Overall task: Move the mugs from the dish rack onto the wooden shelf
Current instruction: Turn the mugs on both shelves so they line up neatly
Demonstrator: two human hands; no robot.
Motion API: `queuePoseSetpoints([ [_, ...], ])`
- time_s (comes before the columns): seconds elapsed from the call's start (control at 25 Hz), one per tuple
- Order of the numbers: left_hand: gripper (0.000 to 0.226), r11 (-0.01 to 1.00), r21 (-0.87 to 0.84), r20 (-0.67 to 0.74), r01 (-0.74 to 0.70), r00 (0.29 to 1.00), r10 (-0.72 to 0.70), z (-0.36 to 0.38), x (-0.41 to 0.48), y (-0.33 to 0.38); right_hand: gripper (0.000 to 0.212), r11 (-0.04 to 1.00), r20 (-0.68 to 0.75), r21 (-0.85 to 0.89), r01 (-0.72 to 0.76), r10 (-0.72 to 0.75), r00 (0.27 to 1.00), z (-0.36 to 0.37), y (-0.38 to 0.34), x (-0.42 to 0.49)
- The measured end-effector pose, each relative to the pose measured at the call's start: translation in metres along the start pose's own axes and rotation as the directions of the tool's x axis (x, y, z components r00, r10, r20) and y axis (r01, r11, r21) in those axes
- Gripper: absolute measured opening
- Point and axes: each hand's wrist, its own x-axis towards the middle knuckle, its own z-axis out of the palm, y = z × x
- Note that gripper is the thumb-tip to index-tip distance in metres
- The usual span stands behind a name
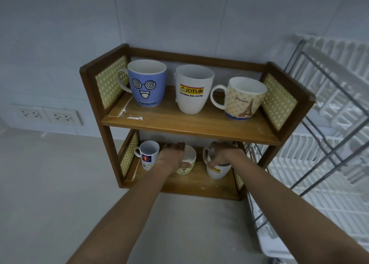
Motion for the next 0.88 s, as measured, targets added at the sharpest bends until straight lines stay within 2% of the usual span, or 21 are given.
queuePoseSetpoints([
  [0.12,0.085,1.0,0.009,0.004,-0.01,1.0,0.01,0.001,0.001,-0.001,0.078,0.996,0.05,0.022,0.086,-0.087,0.995,-0.002,0.001,0.002],
  [0.28,0.083,1.0,0.003,-0.03,-0.023,0.999,0.023,0.004,0.001,-0.001,0.076,0.988,0.041,-0.035,0.15,-0.149,0.988,0.0,0.0,0.005],
  [0.48,0.085,1.0,0.01,0.0,-0.004,1.0,0.004,0.007,0.003,-0.002,0.075,0.986,0.035,-0.091,0.138,-0.135,0.99,0.005,0.002,0.008],
  [0.56,0.084,1.0,0.011,-0.04,0.02,0.999,-0.02,0.009,-0.003,0.002,0.077,0.992,0.014,-0.074,0.105,-0.104,0.994,0.012,-0.003,0.0],
  [0.6,0.082,1.0,-0.008,-0.1,0.022,0.995,-0.023,0.012,-0.011,0.006,0.079,0.997,-0.045,-0.018,0.077,-0.078,0.996,0.018,-0.008,-0.01],
  [0.68,0.074,0.989,-0.139,-0.289,-0.047,0.957,0.005,0.032,-0.039,0.023,0.077,0.985,-0.284,0.142,0.099,-0.056,0.957,0.045,-0.016,-0.046],
  [0.76,0.061,0.913,-0.374,-0.448,-0.16,0.894,-0.027,0.069,-0.088,0.046,0.065,0.883,-0.521,0.343,0.319,-0.104,0.847,0.093,-0.024,-0.099],
  [0.8,0.055,0.852,-0.486,-0.476,-0.192,0.876,-0.074,0.09,-0.117,0.059,0.055,0.802,-0.566,0.443,0.4,-0.096,0.819,0.121,-0.023,-0.13],
  [0.88,0.047,0.775,-0.595,-0.47,-0.212,0.874,-0.122,0.127,-0.168,0.086,0.033,0.713,-0.585,0.552,0.432,-0.039,0.81,0.172,-0.002,-0.184],
])
